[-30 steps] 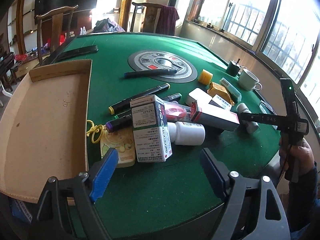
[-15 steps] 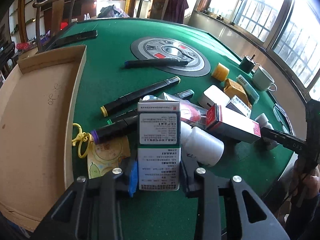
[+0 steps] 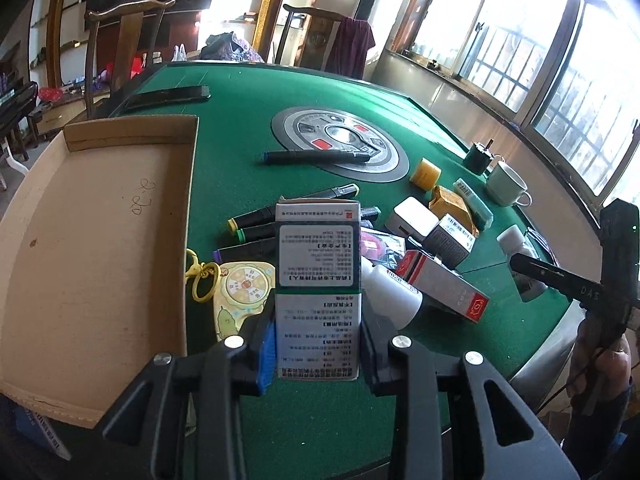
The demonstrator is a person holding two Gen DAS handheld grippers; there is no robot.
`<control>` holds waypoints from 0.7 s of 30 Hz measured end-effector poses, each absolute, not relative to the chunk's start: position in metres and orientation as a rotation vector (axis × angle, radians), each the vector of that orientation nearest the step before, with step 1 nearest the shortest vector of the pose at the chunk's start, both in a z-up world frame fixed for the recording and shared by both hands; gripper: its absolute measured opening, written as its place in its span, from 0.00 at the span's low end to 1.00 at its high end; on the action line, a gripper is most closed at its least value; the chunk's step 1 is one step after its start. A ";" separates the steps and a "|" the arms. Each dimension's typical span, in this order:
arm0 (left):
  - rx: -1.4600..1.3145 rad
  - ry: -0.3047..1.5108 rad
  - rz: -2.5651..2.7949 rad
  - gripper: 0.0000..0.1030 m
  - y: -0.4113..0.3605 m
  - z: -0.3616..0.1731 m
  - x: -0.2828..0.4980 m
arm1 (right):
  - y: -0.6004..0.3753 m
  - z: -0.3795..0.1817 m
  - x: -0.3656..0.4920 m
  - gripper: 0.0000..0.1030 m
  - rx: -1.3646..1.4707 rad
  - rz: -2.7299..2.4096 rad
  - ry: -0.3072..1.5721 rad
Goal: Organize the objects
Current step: 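Carry both items into the cardboard tray and open both grippers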
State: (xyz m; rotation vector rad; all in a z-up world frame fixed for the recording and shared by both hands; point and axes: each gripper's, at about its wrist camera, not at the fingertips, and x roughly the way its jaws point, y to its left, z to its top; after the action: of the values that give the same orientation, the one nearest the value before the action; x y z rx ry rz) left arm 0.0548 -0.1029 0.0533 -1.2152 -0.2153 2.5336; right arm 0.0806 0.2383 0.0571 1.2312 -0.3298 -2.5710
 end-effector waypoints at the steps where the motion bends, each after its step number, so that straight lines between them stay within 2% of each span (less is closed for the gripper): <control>1: -1.210 -0.220 2.538 0.33 -0.105 0.055 0.056 | 0.235 0.060 0.081 0.33 1.224 -2.567 -0.321; 10: -1.158 -0.279 2.595 0.33 -0.137 0.073 0.064 | 0.177 0.087 0.077 0.33 1.155 -2.453 -0.233; 21: -1.144 -0.401 2.737 0.33 -0.224 0.086 0.068 | 0.063 0.114 0.054 0.33 1.128 -2.228 -0.127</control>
State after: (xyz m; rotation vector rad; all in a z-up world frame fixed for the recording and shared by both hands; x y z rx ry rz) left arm 0.0683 -0.2238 0.0857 -1.1437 -0.4013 2.7369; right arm 0.0537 0.0627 0.1143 1.1277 -0.1267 -2.2275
